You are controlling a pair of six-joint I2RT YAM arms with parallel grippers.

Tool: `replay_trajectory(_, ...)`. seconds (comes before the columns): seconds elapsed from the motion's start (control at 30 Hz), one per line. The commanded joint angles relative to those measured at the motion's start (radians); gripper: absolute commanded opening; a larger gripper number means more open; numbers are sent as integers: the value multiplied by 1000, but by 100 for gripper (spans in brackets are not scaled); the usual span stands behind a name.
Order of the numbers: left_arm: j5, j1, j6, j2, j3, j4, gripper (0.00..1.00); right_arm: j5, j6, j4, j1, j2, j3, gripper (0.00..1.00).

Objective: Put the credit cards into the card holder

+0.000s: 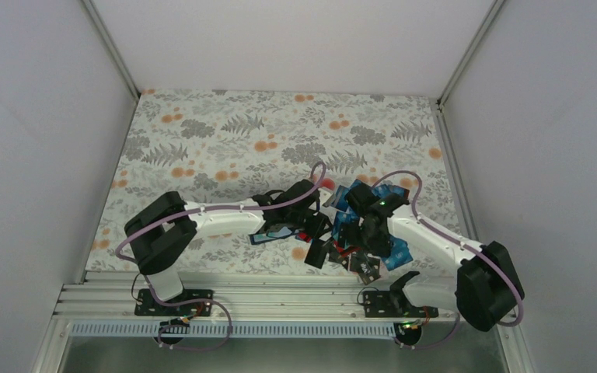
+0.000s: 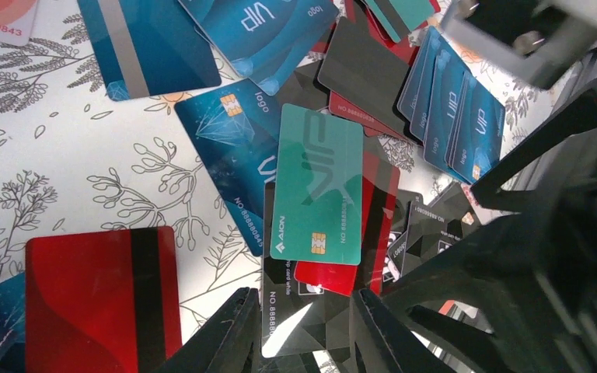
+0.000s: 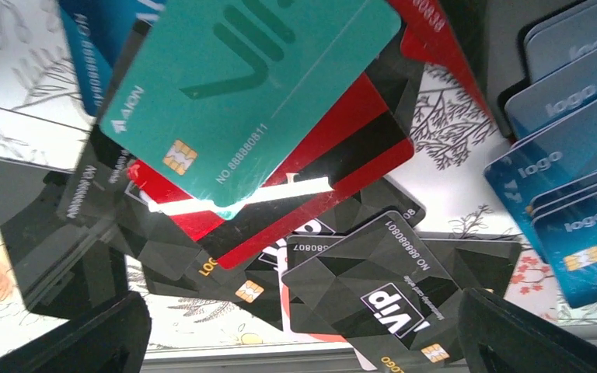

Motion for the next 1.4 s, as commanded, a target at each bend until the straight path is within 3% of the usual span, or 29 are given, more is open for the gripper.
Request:
replay_trajectory(0.0,26,-3,35,-36,-33,49,30,-32,77,38,10,43,-54,100)
replay_trajectory(0.3,49,4,30,-56,-93,93,30,9,189,71,13,93,-95,100)
replay_trajectory(0.53,42,19,29,-81,-121,98,30,-211,153,230,90,172,-119,100)
replay_trajectory(0.8,27,31,24,-95,-135,78,29,-348,178,353,202,237,-74,100)
replay_trajectory(1.07,21,33,13,-97,-143,74,29,-362,181,424,233,279,-5,99)
replay_trajectory(1.37,19,32,10,-121,-150,55,29,-208,97,140,233,205,63,100)
